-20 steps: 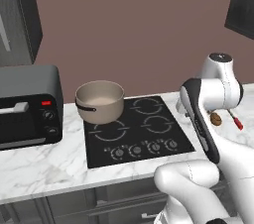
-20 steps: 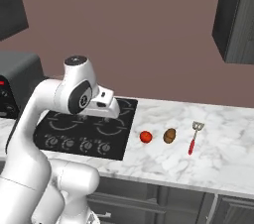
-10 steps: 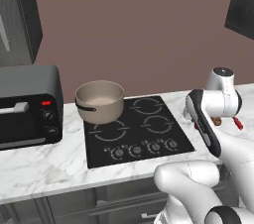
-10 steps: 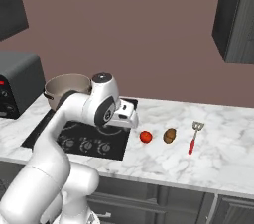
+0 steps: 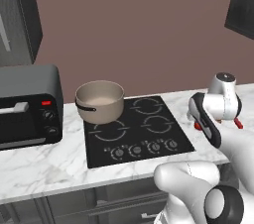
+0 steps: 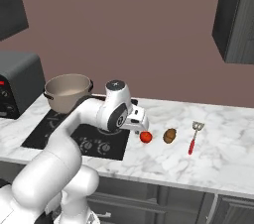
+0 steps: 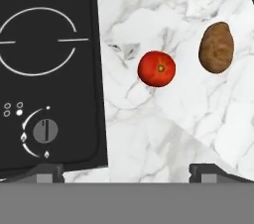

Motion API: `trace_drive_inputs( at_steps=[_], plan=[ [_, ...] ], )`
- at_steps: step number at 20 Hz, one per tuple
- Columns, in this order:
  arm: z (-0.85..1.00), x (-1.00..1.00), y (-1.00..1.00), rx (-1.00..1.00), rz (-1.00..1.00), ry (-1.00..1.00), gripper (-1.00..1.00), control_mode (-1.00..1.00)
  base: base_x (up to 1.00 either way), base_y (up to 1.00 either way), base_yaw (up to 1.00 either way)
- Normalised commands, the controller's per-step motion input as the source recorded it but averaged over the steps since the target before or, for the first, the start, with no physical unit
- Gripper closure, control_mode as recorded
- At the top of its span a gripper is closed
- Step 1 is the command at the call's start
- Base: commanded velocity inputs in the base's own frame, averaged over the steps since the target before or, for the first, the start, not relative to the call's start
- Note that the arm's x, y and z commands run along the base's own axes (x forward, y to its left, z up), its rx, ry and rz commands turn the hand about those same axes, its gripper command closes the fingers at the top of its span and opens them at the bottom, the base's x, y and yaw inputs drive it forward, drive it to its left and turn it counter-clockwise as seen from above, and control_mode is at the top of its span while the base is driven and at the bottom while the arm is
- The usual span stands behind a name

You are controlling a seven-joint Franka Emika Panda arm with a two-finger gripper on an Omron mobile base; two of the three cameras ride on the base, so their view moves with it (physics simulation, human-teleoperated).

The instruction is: Put the tomato and potato in the pot. Retrieve the spatula and lightly stir the vegetables in the pot.

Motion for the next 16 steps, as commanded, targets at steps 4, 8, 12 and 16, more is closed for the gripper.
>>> trace_drive_inputs(
  at_steps=[4,8,12,16],
  plan=[
    [-0.21,0.09,-0.26,0.0,0.0,0.0,-1.0,-1.0,0.0,0.0,0.0],
    [-0.23,0.15,-0.12,0.0,0.0,0.0,-1.0,-1.0,0.0,0.0,0.0],
    [-0.29,0.26,0.0,0.0,0.0,0.0,-1.0,-1.0,0.0,0.0,0.0],
    [-0.28,0.21,-0.09,0.0,0.0,0.02,-1.0,-1.0,0.0,0.0,0.0]
  ],
)
